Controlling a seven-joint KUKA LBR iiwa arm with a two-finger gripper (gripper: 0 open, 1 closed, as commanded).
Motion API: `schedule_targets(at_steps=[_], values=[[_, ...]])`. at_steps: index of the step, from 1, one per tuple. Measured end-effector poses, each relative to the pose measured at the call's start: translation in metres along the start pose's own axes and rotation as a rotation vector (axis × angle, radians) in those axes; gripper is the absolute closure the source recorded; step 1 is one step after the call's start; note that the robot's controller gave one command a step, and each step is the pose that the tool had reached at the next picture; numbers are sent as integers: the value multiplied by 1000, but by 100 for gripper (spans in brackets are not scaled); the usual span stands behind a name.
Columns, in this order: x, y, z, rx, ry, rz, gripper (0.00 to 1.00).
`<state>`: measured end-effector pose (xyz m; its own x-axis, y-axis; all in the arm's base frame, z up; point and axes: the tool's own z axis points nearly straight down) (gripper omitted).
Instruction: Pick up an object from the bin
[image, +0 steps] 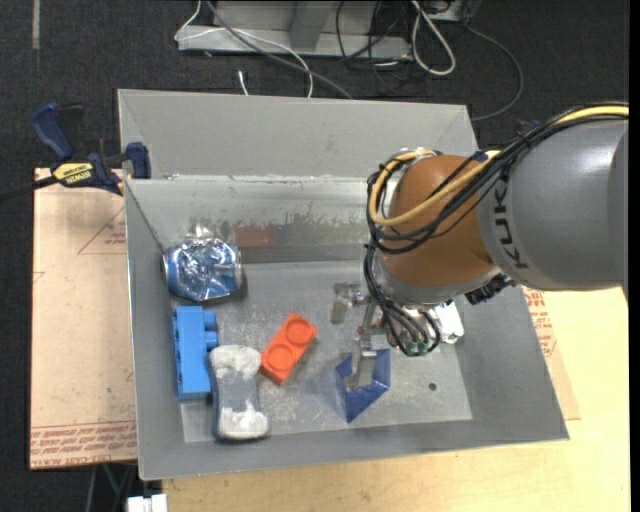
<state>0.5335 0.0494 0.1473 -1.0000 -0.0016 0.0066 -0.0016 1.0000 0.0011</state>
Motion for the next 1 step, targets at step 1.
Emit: schedule_targets(at_steps=[1], values=[[-1, 0, -4, 0, -6, 2, 0]])
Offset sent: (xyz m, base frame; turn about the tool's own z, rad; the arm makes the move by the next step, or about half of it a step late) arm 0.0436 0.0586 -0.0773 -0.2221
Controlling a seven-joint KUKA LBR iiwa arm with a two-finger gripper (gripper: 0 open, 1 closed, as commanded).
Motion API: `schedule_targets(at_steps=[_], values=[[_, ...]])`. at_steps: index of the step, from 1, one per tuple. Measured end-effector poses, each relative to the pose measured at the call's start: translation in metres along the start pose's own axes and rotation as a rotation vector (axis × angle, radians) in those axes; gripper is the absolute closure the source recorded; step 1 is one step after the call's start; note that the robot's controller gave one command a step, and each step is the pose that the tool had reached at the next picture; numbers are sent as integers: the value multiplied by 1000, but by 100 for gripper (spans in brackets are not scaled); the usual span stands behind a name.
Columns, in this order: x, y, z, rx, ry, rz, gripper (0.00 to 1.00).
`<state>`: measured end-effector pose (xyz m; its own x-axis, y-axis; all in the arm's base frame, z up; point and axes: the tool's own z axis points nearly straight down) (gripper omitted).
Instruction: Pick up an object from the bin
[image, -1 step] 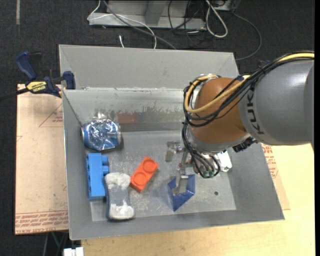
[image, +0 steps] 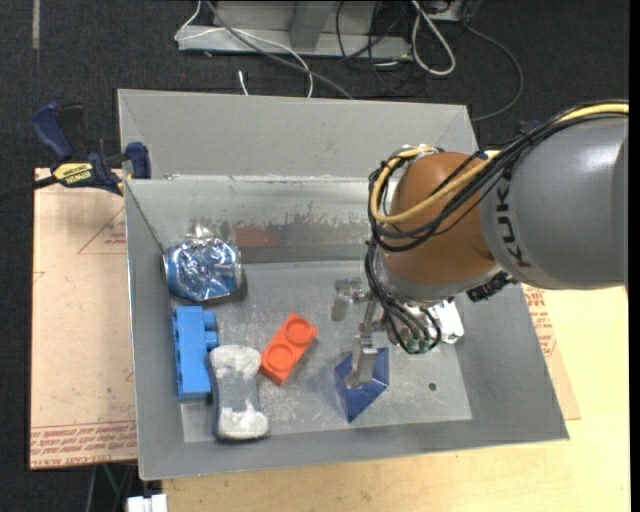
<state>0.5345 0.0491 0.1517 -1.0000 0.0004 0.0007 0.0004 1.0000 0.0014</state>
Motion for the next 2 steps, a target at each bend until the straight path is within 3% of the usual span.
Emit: schedule_targets(at_steps=[1, 2], values=[[-44, 60, 81, -3, -5, -221, 0], [-47, 59, 26, -2, -5, -190, 0]])
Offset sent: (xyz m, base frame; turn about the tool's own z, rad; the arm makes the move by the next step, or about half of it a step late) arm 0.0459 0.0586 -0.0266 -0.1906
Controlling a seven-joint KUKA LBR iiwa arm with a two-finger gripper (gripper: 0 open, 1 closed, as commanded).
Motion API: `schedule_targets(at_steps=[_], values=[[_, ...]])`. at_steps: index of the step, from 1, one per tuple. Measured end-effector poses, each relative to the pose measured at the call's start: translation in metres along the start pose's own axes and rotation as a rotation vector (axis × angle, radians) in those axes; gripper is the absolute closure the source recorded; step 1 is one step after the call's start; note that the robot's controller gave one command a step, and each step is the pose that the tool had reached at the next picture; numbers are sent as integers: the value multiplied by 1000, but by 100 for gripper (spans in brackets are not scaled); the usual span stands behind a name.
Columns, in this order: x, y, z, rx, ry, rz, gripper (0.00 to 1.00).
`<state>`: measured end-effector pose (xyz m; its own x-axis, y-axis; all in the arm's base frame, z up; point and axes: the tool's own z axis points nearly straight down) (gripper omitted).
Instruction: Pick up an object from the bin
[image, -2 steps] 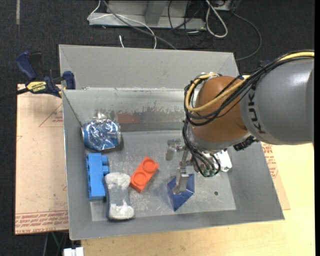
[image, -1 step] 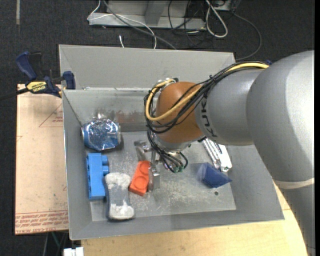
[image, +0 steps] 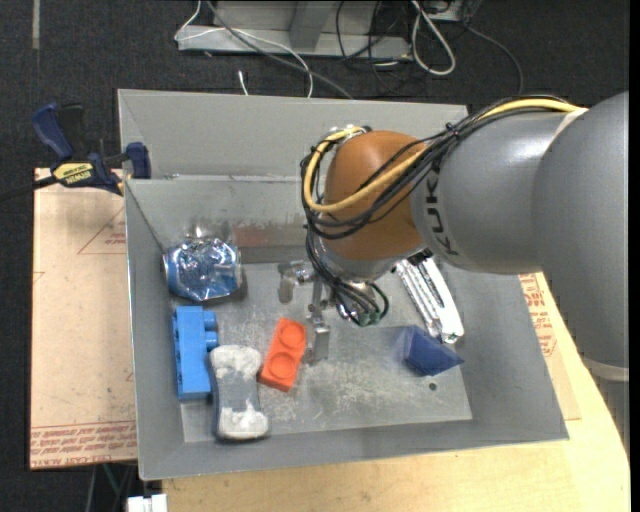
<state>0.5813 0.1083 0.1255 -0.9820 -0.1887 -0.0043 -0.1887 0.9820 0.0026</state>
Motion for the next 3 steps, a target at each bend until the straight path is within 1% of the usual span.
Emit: schedule_targets(at_steps=[1, 2, 3], values=[[16, 12, 26, -3, 3, -183, 0], [11, 13, 56, -2, -1, -392, 0], [11, 15, 54, -1, -6, -419, 100]])
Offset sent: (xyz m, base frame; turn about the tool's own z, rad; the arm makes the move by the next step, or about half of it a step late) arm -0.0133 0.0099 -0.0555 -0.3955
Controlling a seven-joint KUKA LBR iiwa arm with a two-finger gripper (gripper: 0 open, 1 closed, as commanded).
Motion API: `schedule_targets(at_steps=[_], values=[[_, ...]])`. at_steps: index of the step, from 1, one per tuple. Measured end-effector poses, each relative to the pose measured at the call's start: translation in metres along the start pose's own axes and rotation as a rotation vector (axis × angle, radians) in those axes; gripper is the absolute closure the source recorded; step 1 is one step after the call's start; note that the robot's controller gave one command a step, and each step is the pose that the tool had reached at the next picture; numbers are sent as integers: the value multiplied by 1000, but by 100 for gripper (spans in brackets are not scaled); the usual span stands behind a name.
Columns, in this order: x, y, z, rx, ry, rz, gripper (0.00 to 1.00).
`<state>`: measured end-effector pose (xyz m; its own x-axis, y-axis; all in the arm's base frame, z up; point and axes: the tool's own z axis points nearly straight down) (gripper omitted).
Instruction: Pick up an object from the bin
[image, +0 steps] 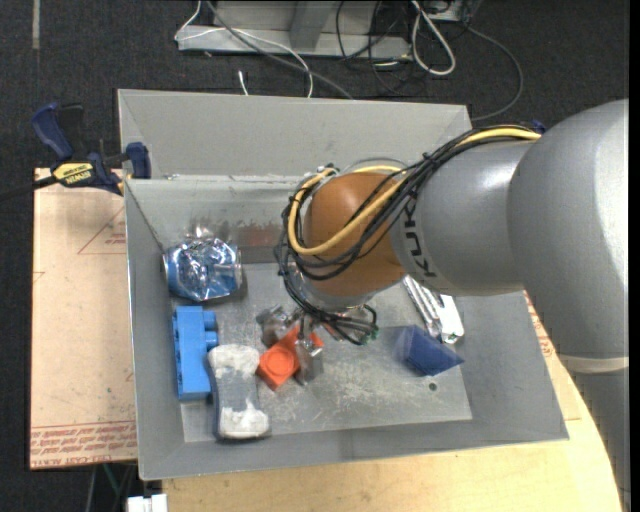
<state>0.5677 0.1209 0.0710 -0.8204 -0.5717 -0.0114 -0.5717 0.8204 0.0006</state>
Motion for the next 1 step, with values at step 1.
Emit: schedule_targets(at_steps=[1], values=[[0, 0, 0, 0, 0, 0, 100]])
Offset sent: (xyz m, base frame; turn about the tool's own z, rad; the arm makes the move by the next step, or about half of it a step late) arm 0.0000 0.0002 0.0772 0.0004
